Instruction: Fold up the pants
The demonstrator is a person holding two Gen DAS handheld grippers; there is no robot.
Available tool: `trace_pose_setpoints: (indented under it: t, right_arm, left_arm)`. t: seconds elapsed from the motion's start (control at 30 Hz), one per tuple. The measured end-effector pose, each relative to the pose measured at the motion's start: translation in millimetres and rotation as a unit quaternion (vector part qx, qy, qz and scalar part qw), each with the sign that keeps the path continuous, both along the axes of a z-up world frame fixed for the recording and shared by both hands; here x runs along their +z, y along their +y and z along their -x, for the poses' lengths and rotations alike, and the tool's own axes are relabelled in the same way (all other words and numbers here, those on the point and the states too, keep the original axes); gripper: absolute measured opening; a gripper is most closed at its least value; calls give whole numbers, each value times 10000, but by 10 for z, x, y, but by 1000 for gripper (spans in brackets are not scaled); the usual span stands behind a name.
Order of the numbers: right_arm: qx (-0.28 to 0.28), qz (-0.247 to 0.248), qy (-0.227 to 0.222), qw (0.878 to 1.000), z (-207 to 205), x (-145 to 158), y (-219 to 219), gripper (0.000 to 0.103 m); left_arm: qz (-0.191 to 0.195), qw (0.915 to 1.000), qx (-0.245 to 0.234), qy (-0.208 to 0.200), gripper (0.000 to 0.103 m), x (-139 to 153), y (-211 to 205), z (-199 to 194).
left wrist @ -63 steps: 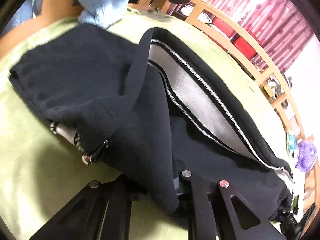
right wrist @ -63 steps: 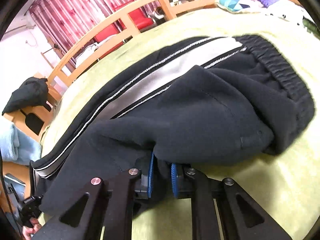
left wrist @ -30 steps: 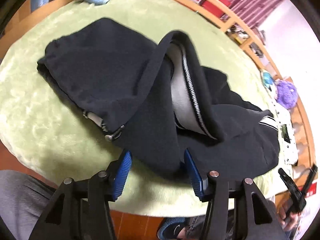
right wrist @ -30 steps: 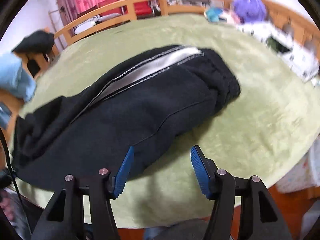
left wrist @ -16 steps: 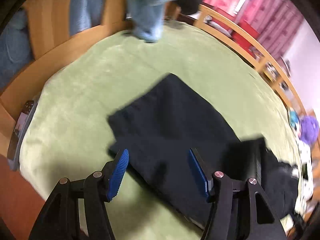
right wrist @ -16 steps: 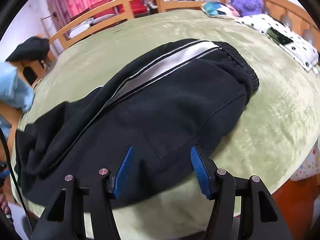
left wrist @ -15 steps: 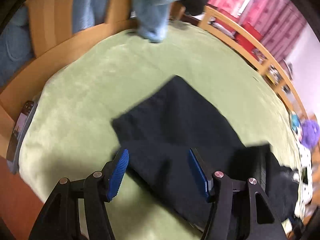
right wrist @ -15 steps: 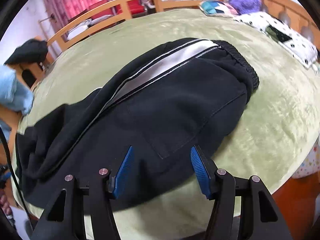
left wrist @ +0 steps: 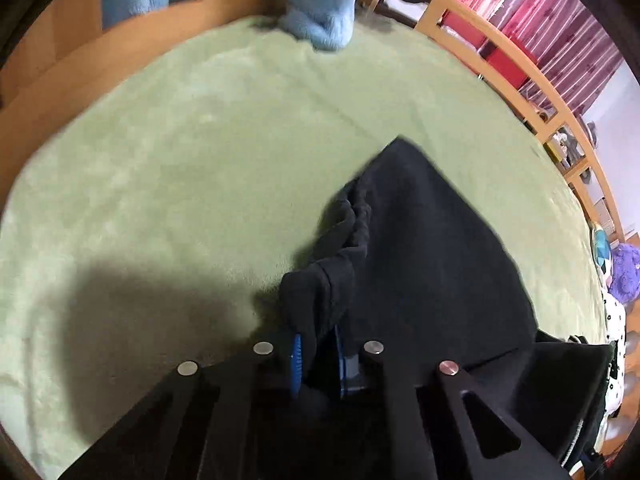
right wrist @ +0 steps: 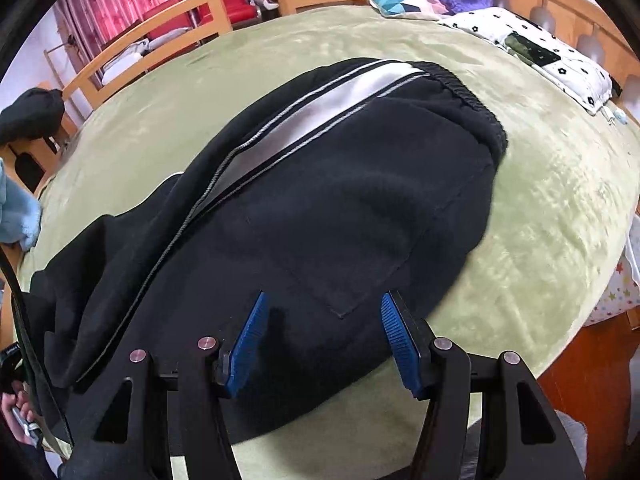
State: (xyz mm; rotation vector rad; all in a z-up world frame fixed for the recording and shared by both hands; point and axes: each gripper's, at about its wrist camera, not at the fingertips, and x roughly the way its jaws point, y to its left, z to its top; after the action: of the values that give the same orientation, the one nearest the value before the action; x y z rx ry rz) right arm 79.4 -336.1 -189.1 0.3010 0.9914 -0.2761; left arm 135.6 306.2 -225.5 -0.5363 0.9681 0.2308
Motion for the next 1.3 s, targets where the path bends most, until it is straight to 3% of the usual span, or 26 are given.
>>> trace_pose_setpoints:
  t: [0.1,0.17,0.23,0.37,0.5,0.57,0.7,0.77,0.83,0.9,1.03,1.13,1.23,1.3]
  right_arm:
    - [131,-1,-8,9999,-57,-16,101,59]
    - [228,37,-35,9997,-61,12,151,59]
    - [298,88,-119,9994,-26,60,165,59]
    - [218,7,-171,9996,72,88,47,59]
    - [110,-209,-174,9996,189,122,-167,59]
    - [95,-150,-261,9995,251,170,-257,59]
    - [-72,62,-356,9993,326,236,-608,62]
    - [-247,22,-371,9990,311,250,-880,64]
    - [-294,-70,-374,9988,223,238,-1167,73]
    - [-452,-59,-420,9981,118,210,-1442,73]
    - [-694,-543,-598,9943,-157,87,-1931,73]
    - [-853,-1213,-712,9864,-421,-110,-2263,74]
    - [-1022,-1967,-607,9732,-709,-416,-2492,75]
    - [-1087,-2412,-583,9626,-867,-602,-2530,81]
  left_arm:
    - [-96,9981,403,-458,9,308,217,304]
    - [-202,9964,680,-466,9,405,376,487]
    - [-133,9941,1041,-289,9,337,561,726]
    - [-178,9926,1175,249,12,37,554,851]
    - [-709,9874,1250,658,31,197,376,875]
    - [-797,9881,1153,639,36,331,290,899]
    - [-1173,9893,776,384,55,667,-51,1011]
    - [-1181,9906,639,248,56,789,-198,1007]
    - [-1110,9921,558,158,57,846,-361,976]
    - [-980,9940,469,139,57,864,-561,939]
    - [-1003,9943,327,165,57,878,-913,865]
    - [-937,9952,247,156,57,884,-1145,839]
    - [-964,9948,264,205,57,892,-1289,795]
    - [-962,9946,299,231,57,890,-1340,763]
